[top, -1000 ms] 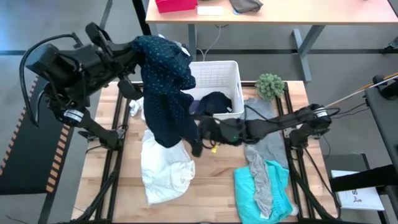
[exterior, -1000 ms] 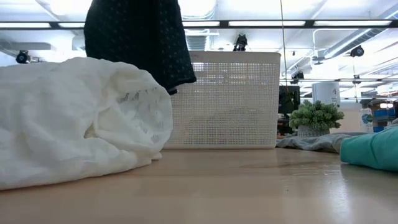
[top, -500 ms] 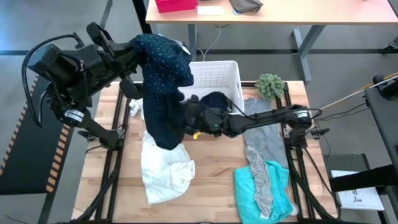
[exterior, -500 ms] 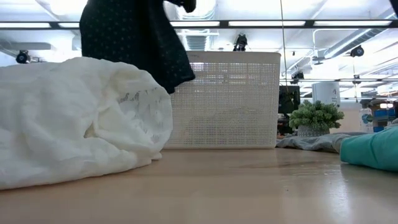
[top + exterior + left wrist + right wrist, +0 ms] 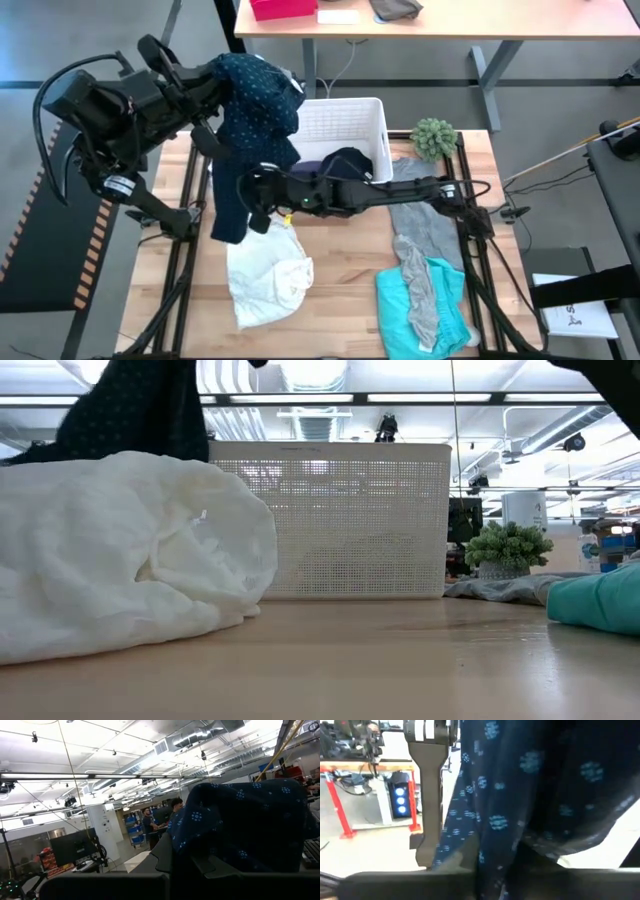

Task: Sort clothes
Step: Put the blue shirt into the white laundry bin

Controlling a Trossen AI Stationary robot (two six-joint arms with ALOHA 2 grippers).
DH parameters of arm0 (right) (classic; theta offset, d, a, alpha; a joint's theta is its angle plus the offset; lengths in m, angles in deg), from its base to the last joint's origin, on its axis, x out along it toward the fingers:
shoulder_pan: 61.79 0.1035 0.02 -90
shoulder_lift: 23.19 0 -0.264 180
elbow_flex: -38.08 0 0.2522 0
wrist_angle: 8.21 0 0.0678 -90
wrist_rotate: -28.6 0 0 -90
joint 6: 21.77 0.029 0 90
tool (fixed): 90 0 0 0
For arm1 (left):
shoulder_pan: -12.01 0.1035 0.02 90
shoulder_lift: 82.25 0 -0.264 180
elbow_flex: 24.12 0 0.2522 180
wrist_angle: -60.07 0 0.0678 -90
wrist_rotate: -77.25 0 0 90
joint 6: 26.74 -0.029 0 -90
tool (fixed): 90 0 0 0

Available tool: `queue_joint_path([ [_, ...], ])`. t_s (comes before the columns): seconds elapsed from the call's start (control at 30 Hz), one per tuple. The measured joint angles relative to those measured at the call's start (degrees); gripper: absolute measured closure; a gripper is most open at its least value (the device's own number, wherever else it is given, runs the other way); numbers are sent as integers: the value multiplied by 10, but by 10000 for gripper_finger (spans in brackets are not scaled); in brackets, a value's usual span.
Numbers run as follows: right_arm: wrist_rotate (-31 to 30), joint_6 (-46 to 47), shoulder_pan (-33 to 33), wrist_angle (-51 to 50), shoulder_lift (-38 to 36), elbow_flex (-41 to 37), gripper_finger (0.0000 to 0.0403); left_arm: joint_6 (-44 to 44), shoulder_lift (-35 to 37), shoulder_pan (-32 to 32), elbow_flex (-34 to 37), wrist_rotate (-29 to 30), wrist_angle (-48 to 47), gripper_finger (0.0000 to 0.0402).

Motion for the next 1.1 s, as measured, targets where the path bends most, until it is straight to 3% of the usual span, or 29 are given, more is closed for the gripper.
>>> queue_joint_path([
  [0.07, -15, -15, 0, -20, -1, 8, 385, 1, 0, 0, 0, 0, 0, 401],
  [0.53, -190, -212, -3, -88, -104, 9, 392, -4, 14, 0, 0, 3, -6, 401],
  [0.7, -216, -230, -20, -174, -163, 9, 392, -4, 28, 0, 0, 13, -7, 401],
  [0.93, -202, -201, -77, -332, -224, 9, 393, 16, 32, 5, 5, 40, -63, 401],
  [1.1, -113, -159, -123, -455, -247, 8, 393, 48, 21, 41, 11, 51, -133, 401],
])
